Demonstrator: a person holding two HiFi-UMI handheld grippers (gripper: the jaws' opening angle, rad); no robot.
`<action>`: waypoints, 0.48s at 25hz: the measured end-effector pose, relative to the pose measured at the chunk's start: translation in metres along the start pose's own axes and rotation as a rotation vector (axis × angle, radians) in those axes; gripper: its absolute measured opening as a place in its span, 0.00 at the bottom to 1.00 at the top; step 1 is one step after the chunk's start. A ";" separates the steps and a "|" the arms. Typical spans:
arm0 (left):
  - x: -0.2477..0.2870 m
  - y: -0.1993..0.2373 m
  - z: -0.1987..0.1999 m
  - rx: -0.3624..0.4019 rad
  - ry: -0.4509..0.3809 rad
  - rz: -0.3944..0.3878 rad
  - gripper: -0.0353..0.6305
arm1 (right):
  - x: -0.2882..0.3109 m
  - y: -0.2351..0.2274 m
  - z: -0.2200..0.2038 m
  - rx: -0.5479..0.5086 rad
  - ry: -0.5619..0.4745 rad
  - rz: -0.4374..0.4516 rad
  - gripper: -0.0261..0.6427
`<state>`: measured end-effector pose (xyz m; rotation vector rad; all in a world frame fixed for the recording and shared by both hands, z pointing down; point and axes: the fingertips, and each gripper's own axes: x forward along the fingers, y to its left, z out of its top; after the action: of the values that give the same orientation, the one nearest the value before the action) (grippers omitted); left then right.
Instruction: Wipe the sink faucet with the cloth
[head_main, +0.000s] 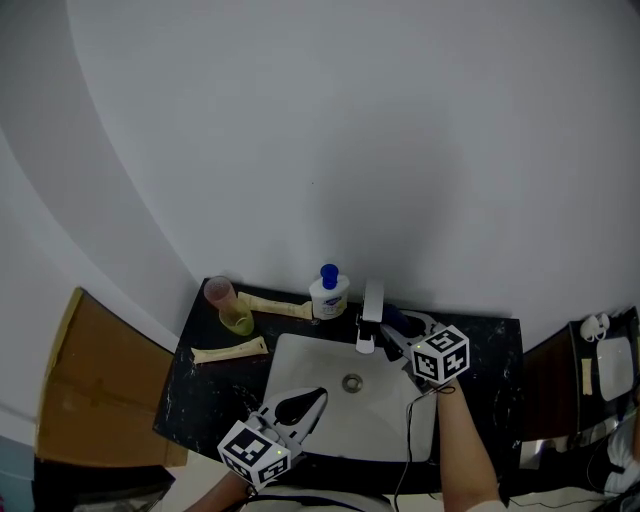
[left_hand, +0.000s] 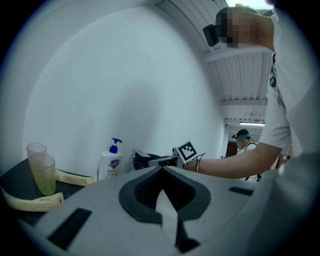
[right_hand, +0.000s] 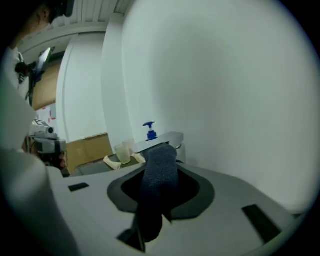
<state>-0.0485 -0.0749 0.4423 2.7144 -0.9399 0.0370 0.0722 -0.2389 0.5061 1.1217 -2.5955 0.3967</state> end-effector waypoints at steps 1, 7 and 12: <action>0.001 0.000 -0.001 0.001 0.000 -0.002 0.06 | 0.003 -0.008 0.003 -0.007 0.006 -0.035 0.21; 0.002 0.000 -0.001 0.004 -0.007 -0.006 0.06 | 0.005 0.008 0.011 -0.027 -0.026 0.055 0.21; 0.000 0.002 0.001 0.004 -0.013 0.001 0.06 | -0.021 0.052 -0.003 -0.020 -0.032 0.254 0.21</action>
<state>-0.0497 -0.0770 0.4424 2.7206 -0.9459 0.0214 0.0480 -0.1897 0.4936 0.7990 -2.7724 0.4089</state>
